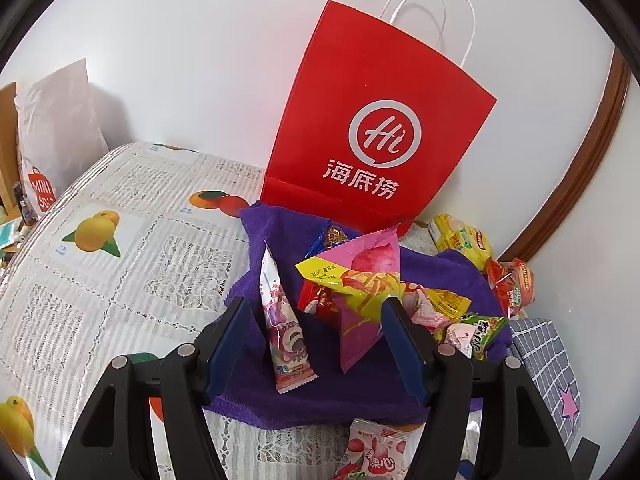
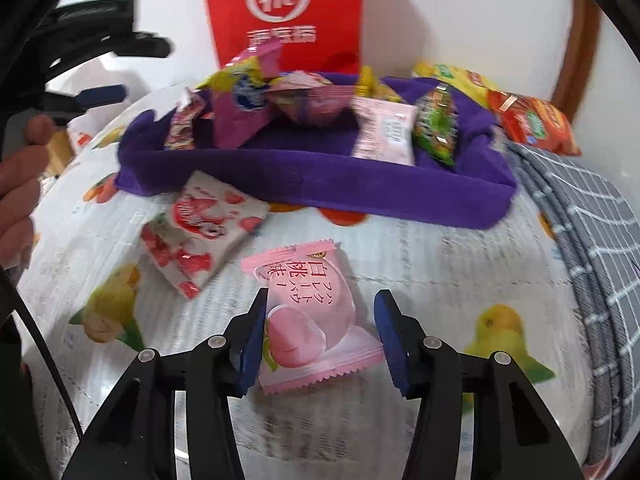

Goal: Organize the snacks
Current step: 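Grasp the white-pink fruit packet with the left gripper while the right holds the peach packet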

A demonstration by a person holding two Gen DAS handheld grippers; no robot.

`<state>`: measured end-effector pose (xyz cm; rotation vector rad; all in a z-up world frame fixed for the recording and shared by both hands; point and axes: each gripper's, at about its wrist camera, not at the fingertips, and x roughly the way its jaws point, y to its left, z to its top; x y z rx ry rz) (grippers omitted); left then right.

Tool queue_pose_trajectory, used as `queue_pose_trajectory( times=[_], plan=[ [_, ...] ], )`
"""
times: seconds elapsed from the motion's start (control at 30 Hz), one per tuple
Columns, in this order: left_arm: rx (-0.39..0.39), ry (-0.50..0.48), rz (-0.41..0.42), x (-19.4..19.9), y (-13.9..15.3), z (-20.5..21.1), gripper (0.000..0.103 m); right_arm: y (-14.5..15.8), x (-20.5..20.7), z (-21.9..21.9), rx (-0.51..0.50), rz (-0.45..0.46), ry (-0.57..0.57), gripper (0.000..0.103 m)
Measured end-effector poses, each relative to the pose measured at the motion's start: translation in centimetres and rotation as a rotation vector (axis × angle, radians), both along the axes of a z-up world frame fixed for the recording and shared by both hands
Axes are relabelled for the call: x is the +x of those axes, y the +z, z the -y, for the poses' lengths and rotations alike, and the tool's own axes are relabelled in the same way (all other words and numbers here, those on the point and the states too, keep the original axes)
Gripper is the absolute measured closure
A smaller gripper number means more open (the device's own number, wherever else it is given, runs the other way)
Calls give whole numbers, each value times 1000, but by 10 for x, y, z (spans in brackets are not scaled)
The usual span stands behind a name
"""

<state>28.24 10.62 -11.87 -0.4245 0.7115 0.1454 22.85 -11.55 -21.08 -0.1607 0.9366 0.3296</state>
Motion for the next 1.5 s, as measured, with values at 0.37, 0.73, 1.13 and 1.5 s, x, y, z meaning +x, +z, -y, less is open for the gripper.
queue_pose_trajectory(
  times=[0.37,0.73,1.13,1.5],
  plan=[
    [31,19,-36,-2,-8,5,37,-1,-4,24,51,-3,-50,50],
    [45,-81,-34,-31,-15,21,37,-1,-4,21,26,1,-46,48],
    [-44,-210,-93,-47,-31,25,37,0,-5,19,22,2,-46,48],
    [32,-361,-154,-39,-44,60,33,0,-3,28,86,-7,-50,48]
  ],
)
